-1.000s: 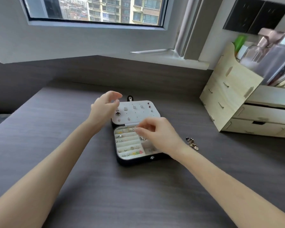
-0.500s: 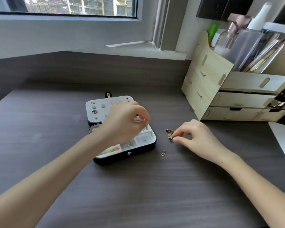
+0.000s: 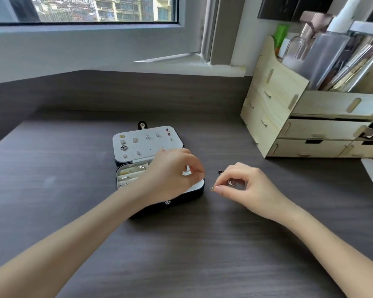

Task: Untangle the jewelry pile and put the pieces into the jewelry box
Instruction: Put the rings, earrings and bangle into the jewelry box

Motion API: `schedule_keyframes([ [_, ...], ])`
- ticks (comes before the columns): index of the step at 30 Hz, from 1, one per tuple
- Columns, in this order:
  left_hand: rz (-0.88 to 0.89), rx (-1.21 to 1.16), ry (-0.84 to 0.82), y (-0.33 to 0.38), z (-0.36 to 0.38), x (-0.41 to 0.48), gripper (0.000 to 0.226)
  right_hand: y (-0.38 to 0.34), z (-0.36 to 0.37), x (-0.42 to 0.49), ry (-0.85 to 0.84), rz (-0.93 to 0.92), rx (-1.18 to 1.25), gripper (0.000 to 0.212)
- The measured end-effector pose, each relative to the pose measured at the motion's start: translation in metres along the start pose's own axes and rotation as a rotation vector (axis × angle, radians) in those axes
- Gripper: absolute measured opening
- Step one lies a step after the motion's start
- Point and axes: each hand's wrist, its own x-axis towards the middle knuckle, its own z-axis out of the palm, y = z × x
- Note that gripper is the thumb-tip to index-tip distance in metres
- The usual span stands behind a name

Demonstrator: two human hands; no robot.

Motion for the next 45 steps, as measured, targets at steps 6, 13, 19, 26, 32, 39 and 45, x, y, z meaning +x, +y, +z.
schedule_keyframes([
  [6,0.017,-0.199,0.002,0.011,0.002,-0.009,0.008,-0.021,-0.003,0.007,0.017,0.122,0.379,0.006],
  [13,-0.243,-0.591,0.089,0.003,-0.009,-0.016,0.01,-0.038,0.021,0.022,0.151,0.142,0.509,0.01],
  [19,-0.553,-0.909,0.079,-0.009,-0.028,-0.023,0.013,-0.05,0.053,0.039,0.255,-0.087,0.238,0.009],
  [26,-0.648,-0.983,0.085,-0.027,-0.044,-0.04,0.018,-0.054,0.071,0.054,0.185,-0.188,0.138,0.006],
  [32,-0.642,-1.14,0.017,-0.033,-0.05,-0.045,0.016,-0.067,0.073,0.063,0.039,-0.013,0.479,0.01],
  [39,-0.636,-1.366,-0.063,-0.036,-0.054,-0.046,0.017,-0.069,0.08,0.068,0.178,-0.102,0.234,0.017],
  [45,-0.594,-1.077,0.029,-0.048,-0.054,-0.054,0.019,-0.074,0.074,0.072,0.08,0.126,0.524,0.006],
])
